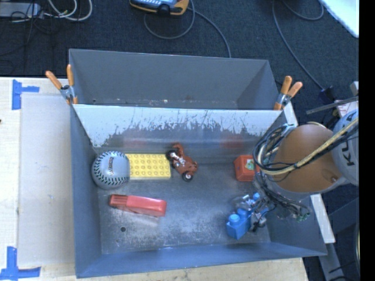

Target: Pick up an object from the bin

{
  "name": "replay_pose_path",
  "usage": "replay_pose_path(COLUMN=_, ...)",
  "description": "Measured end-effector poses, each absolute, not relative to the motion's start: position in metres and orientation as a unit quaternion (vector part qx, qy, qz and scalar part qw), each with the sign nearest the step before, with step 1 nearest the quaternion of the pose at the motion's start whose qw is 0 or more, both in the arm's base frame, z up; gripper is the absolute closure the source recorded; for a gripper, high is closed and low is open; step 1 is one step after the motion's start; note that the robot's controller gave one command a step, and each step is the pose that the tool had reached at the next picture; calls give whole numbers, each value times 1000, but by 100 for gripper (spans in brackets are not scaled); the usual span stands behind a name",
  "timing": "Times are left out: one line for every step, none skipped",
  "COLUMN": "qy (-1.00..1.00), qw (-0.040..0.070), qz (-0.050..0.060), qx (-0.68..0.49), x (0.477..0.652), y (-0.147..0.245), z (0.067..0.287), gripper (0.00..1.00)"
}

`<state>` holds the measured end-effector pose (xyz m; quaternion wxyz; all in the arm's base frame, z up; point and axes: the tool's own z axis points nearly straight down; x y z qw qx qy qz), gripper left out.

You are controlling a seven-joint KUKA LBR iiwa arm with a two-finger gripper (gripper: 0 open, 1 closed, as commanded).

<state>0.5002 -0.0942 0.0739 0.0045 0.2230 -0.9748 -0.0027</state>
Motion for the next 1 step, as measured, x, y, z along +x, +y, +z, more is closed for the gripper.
replay_pose_path(qy=-975, qw=7, qz=-4, qx=223, x=499, y=-93, z=95, gripper=100)
